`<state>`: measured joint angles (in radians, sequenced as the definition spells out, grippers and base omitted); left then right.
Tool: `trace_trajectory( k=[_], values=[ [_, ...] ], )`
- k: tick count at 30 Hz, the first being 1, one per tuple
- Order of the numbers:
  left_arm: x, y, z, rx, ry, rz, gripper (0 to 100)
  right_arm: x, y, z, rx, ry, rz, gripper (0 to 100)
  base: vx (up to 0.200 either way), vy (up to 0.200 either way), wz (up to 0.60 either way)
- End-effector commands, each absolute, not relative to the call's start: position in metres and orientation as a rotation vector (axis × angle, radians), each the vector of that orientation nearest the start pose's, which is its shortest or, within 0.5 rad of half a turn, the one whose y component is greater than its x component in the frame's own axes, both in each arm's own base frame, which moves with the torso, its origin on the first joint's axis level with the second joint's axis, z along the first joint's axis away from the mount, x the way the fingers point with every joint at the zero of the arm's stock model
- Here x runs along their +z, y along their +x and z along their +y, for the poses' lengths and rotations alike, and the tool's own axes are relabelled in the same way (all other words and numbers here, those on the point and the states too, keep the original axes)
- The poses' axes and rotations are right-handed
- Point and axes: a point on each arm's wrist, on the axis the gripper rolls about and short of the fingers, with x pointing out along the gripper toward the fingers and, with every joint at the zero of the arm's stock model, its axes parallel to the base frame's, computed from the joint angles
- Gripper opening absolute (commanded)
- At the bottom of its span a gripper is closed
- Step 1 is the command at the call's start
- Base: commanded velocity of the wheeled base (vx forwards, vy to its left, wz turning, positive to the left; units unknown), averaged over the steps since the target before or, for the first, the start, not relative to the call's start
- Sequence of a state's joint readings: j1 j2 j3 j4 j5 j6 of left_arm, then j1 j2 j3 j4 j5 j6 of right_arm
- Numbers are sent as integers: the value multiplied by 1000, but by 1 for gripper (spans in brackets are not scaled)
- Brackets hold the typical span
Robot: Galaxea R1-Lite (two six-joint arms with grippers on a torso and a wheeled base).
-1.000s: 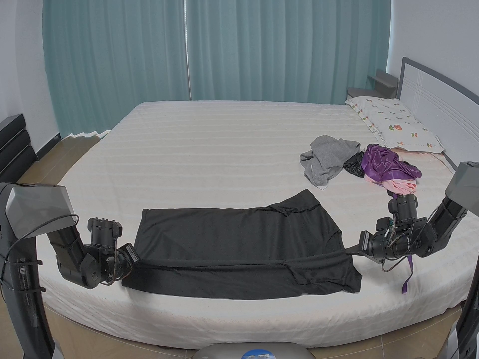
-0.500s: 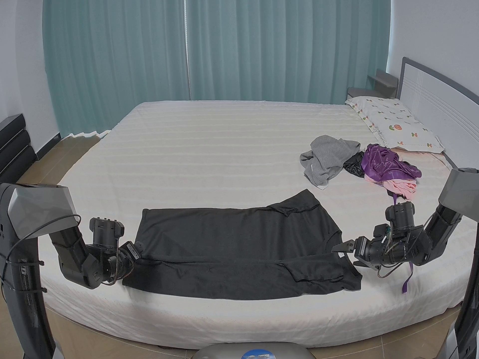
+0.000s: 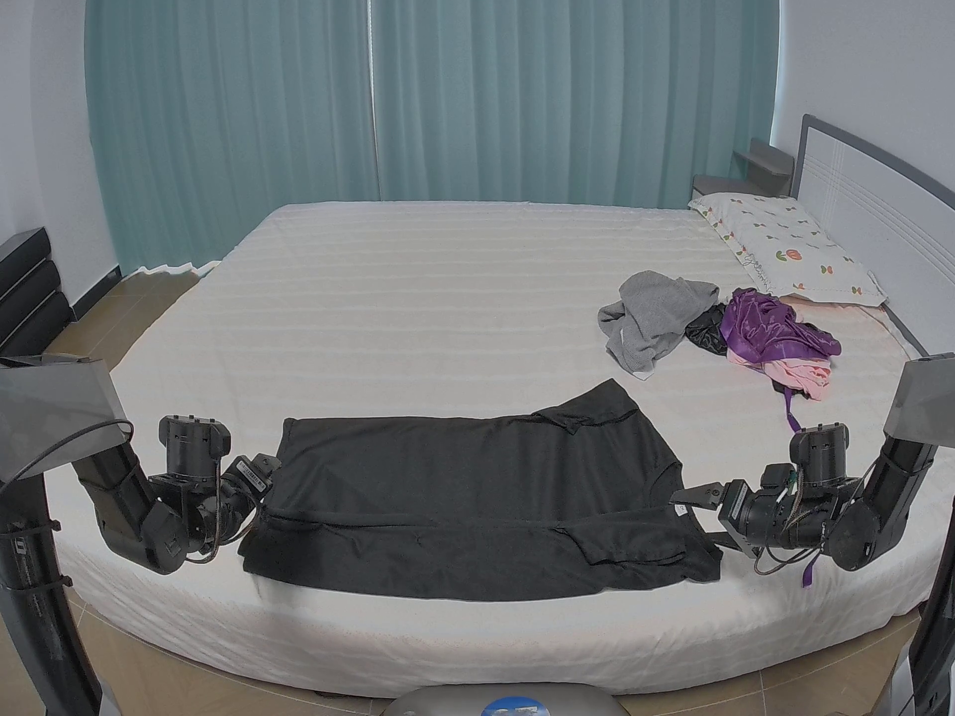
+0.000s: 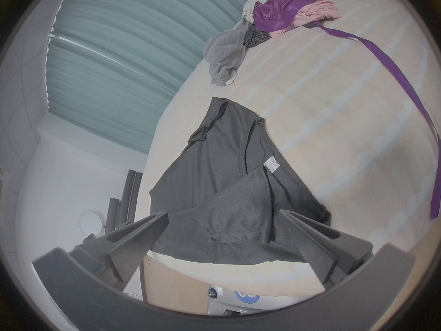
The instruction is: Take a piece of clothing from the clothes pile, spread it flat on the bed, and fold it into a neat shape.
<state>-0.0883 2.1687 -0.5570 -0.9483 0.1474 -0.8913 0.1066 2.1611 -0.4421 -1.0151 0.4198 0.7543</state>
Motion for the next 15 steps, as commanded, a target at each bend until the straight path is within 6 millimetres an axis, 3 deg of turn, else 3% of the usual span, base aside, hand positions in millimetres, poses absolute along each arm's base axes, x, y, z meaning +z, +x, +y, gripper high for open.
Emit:
trace_trajectory(
  k=[1,3,9,15],
  values=[
    [10,313,-31,316,-780,599,100,-2,285,40,212,817,881,100,200,0,0],
    [8,308,-36,306,-767,627,100,-3,285,40,210,817,885,100,200,0,0],
    [-3,298,-46,334,-708,766,100,-7,284,41,205,816,900,100,0,0,0],
    [-6,301,-44,348,-703,768,100,-8,282,41,205,814,904,100,0,0,0]
  ],
)
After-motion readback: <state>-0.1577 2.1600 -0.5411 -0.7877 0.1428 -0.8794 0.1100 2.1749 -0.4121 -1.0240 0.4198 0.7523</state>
